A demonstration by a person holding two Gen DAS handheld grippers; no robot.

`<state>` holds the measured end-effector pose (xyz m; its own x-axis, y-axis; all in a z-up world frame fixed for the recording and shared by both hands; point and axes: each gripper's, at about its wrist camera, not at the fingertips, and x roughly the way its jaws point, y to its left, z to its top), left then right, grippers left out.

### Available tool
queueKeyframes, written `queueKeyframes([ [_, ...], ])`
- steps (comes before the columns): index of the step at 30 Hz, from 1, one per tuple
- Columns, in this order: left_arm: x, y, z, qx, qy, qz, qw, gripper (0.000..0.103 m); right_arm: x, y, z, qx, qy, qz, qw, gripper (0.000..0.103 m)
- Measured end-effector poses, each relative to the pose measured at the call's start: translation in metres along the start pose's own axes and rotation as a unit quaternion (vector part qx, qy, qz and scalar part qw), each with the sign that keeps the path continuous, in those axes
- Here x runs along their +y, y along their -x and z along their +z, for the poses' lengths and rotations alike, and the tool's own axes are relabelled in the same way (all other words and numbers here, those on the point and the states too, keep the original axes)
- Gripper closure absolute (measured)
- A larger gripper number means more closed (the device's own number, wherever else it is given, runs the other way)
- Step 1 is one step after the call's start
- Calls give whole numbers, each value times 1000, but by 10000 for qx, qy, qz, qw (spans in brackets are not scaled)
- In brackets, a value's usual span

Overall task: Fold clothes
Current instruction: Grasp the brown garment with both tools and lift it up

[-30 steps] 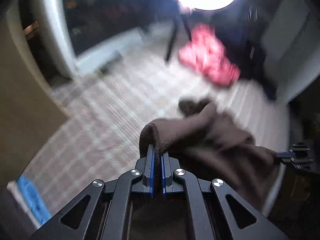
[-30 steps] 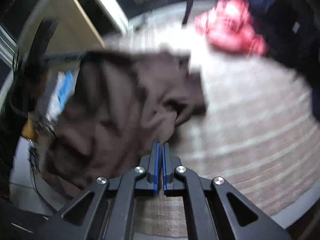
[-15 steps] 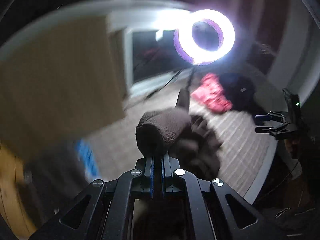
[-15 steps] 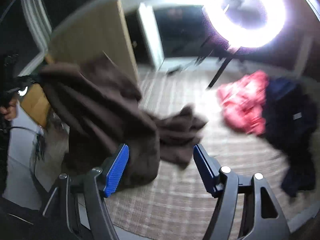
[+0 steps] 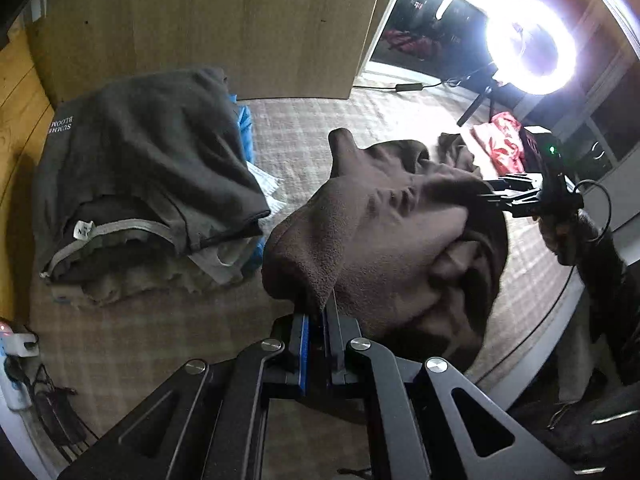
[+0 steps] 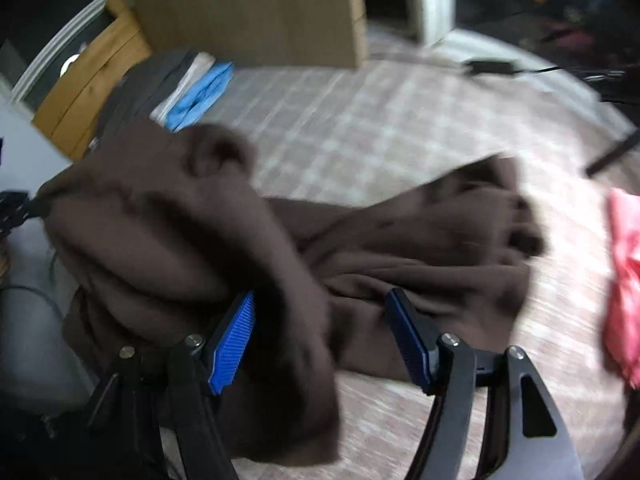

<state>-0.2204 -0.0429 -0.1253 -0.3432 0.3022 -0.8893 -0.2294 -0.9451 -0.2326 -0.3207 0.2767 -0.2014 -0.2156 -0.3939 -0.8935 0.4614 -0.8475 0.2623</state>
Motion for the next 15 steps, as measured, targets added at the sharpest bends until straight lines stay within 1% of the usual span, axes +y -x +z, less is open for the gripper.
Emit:
queueKeyframes([
  [1,2,-2,1,8,2,47,10000,99,2,-2,-1,52,69,-11,10000,68],
  [2,4,-3,3,-30,68,68,9999,98,5,-3,-1,102,124,-16,9999,91],
  [3,6,-4,6,-71,138,87,9998,99,5,-1,-2,121,83,7,9999,96],
  [4,7,-2,9,-146,199,74,9997,99,4,8,-4,44,-32,4,10000,96],
  [6,6,7,21,-302,227,34,9993,99,8,31,-7,-120,-40,-77,9999,96],
  [8,-1,24,33,-469,99,44,9988,99,20,73,-11,-428,53,-303,9986,96],
  [11,-22,57,55,-744,-332,172,9965,99,42,158,-12,-1013,218,-742,9918,97],
  [12,-31,74,63,-894,-476,207,9946,99,50,188,-11,-1215,252,-868,9885,97],
  [13,-42,96,72,-1087,-633,199,9919,99,62,226,-12,-1492,317,-1063,9826,97],
  [15,-65,148,85,-1557,-958,168,9830,99,84,284,-15,-1902,390,-1416,9707,97],
])
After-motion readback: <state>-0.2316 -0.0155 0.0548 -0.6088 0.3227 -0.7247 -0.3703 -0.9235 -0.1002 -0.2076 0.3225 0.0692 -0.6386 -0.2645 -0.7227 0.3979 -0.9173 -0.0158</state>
